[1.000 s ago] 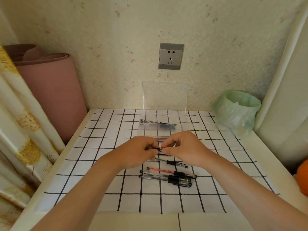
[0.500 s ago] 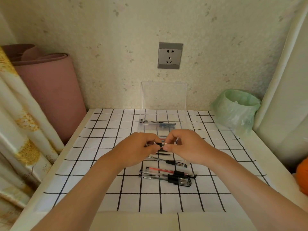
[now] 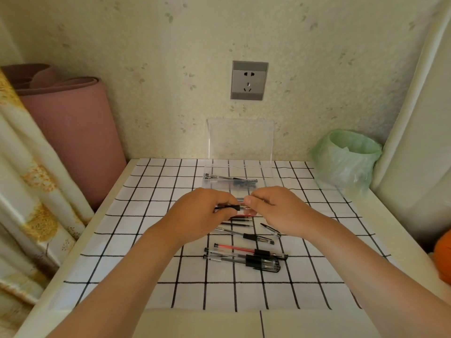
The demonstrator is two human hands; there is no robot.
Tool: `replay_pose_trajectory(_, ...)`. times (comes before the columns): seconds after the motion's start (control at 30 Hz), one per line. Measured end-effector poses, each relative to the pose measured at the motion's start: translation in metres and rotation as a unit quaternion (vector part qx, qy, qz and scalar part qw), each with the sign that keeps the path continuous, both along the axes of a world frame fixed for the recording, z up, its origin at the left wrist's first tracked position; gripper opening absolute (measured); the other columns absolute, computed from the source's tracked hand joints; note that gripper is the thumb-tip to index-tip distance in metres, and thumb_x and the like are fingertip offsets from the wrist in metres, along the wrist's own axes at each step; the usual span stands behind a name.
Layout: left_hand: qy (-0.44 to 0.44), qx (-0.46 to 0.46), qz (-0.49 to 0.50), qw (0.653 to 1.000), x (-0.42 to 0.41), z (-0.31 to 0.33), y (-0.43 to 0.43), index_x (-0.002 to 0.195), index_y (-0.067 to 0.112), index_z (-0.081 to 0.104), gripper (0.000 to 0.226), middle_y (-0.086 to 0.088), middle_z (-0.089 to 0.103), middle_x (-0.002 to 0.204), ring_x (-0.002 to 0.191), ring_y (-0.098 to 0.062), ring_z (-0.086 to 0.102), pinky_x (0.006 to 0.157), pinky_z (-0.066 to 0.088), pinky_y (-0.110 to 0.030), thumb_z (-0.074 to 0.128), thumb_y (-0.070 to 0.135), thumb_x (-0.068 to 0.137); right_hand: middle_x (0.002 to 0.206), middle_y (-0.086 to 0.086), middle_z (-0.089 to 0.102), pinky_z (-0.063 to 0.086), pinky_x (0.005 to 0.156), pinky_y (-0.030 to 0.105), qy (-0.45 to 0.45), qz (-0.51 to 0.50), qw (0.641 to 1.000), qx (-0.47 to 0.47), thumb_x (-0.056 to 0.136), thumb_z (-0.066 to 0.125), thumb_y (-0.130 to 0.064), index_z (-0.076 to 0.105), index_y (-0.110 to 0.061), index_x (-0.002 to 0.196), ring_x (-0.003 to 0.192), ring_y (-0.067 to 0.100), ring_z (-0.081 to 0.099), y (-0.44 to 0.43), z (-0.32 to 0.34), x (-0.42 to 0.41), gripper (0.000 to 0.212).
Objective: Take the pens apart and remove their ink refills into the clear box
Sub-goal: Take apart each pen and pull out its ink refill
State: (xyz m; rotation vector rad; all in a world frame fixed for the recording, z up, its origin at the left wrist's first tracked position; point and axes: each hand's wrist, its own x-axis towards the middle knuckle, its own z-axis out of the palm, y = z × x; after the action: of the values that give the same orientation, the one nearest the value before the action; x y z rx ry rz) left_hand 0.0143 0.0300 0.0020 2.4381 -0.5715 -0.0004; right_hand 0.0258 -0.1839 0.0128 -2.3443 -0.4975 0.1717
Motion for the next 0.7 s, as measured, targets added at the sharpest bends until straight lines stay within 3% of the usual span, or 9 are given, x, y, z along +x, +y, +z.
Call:
replay_pose_trajectory(0.1, 0.011, -0.005, -0.006, 1.000, 0.0010, -0.0006, -0.0006, 0.110, 0.038, 0.070, 0.019, 0.020, 0.069, 0.087, 0.080, 0.001, 0.063, 0.075, 0.052, -0.021, 0.062, 0.034, 0.093, 0.070, -0.026, 0.060, 0.031, 0.053, 0.011, -0.006, 0.000, 1.000, -0.006, 0.090, 0.063, -0.041, 0.066, -0.033, 0.087, 0.056, -0.008, 0.051, -0.0008, 0.0020, -0.0022, 0.009)
replay_pose_trajectory(0.2, 0.019, -0.010, -0.004, 1.000, 0.0024, -0.0017, -0.0006, 0.108, 0.036, 0.071, 0.018, 0.016, 0.069, 0.081, 0.074, -0.002, 0.062, 0.069, 0.052, -0.022, 0.062, 0.034, 0.093, 0.063, -0.036, 0.055, 0.030, 0.052, 0.013, -0.005, -0.001, 1.000, -0.013, 0.092, 0.062, -0.037, 0.067, -0.030, 0.089, 0.053, -0.007, 0.049, 0.0000, 0.0013, -0.0024, 0.008)
replay_pose_trajectory(0.3, 0.027, -0.005, 0.000, 1.000, 0.0033, -0.0035, 0.0002, 0.110, 0.037, 0.071, 0.019, 0.012, 0.069, 0.078, 0.069, -0.006, 0.062, 0.066, 0.052, -0.024, 0.063, 0.035, 0.092, 0.063, -0.023, 0.058, 0.034, 0.055, 0.020, 0.009, 0.004, 1.000, -0.013, 0.095, 0.056, -0.040, 0.067, -0.031, 0.090, 0.050, -0.005, 0.048, 0.0014, -0.0001, -0.0029, 0.015)
replay_pose_trajectory(0.43, 0.041, -0.019, 0.004, 0.999, 0.0030, -0.0035, -0.0006, 0.106, 0.036, 0.072, 0.016, 0.013, 0.068, 0.075, 0.068, -0.003, 0.061, 0.060, 0.046, -0.013, 0.064, 0.034, 0.092, 0.061, -0.037, 0.054, 0.032, 0.051, 0.010, -0.001, 0.015, 0.999, -0.029, 0.089, 0.066, -0.038, 0.068, -0.032, 0.087, 0.056, -0.010, 0.050, 0.0007, 0.0002, -0.0018, 0.007)
replay_pose_trajectory(0.6, 0.038, -0.004, 0.001, 0.999, 0.0030, -0.0042, -0.0004, 0.108, 0.037, 0.071, 0.018, 0.015, 0.070, 0.081, 0.074, -0.002, 0.063, 0.064, 0.049, -0.015, 0.064, 0.034, 0.092, 0.063, -0.028, 0.061, 0.040, 0.062, 0.019, 0.020, 0.003, 1.000, -0.010, 0.086, 0.070, -0.035, 0.073, -0.032, 0.084, 0.058, -0.005, 0.054, 0.0000, -0.0042, 0.0027, 0.005)
replay_pose_trajectory(0.7, 0.008, 0.035, 0.019, 0.999, 0.0031, -0.0026, 0.0005, 0.104, 0.041, 0.069, 0.014, 0.018, 0.067, 0.081, 0.071, 0.001, 0.060, 0.061, 0.043, -0.015, 0.060, 0.039, 0.093, 0.082, -0.019, 0.066, 0.042, 0.068, 0.019, 0.026, -0.009, 0.999, -0.035, 0.083, 0.071, -0.043, 0.072, -0.036, 0.094, 0.070, -0.004, 0.057, -0.0035, -0.0048, 0.0042, 0.012)
